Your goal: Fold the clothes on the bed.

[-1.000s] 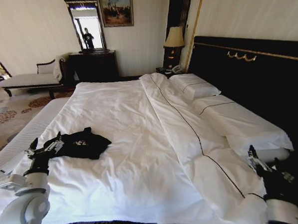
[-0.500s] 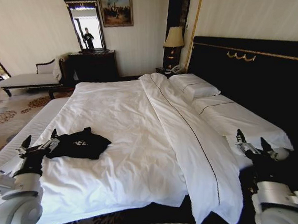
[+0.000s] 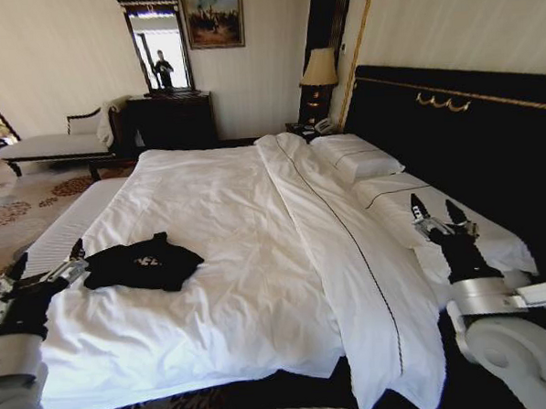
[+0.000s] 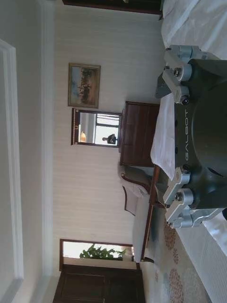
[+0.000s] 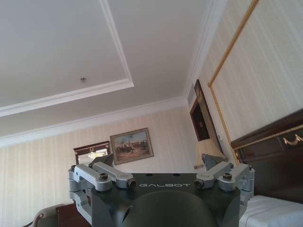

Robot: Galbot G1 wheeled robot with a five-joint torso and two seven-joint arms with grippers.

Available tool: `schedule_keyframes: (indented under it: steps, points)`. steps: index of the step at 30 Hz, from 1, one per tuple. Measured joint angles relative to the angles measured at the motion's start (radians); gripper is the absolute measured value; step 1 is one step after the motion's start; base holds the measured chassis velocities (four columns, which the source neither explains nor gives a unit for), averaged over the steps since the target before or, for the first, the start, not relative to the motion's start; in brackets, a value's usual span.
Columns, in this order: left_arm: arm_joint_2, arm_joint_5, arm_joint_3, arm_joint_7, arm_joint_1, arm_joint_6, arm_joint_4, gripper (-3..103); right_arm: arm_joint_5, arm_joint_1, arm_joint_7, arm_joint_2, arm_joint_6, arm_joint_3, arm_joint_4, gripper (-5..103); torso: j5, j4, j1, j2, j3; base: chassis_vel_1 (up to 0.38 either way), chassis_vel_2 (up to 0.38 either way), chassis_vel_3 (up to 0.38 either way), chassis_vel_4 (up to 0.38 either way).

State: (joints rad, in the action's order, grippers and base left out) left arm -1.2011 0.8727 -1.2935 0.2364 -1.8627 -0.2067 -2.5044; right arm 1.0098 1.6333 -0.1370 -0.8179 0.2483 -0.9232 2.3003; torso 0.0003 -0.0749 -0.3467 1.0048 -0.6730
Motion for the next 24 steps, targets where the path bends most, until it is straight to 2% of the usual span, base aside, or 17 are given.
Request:
schedule_keyframes:
  steps: [7, 10, 15, 24]
  points:
    - [-0.047, -0.052, 0.045, -0.001, -0.008, 0.001, 0.0, 100, -0.096, -0.013, -0.02, -0.003, -0.001, 0.024, -0.032, 100, -0.0003, -0.0009, 0.0, 0.0, 0.0, 0.0, 0.0, 0.0, 0.0]
    - [-0.093, -0.126, 0.091, -0.018, -0.024, 0.018, 0.001, 100, -0.14, -0.01, -0.021, -0.006, 0.024, 0.035, -0.051, 100, -0.0002, -0.0002, 0.0, 0.0, 0.0, 0.0, 0.0, 0.0, 0.0]
    - [-0.104, -0.138, 0.1, -0.022, -0.033, 0.024, 0.002, 100, -0.193, -0.007, -0.005, -0.01, 0.04, 0.042, -0.062, 100, -0.0002, -0.0005, 0.0, 0.0, 0.0, 0.0, 0.0, 0.0, 0.0]
    - [-0.121, -0.136, 0.114, -0.022, -0.032, 0.027, 0.003, 100, -0.21, 0.033, 0.002, -0.041, 0.048, 0.043, -0.041, 100, -0.0002, -0.0004, 0.0, 0.0, 0.0, 0.0, 0.0, 0.0, 0.0]
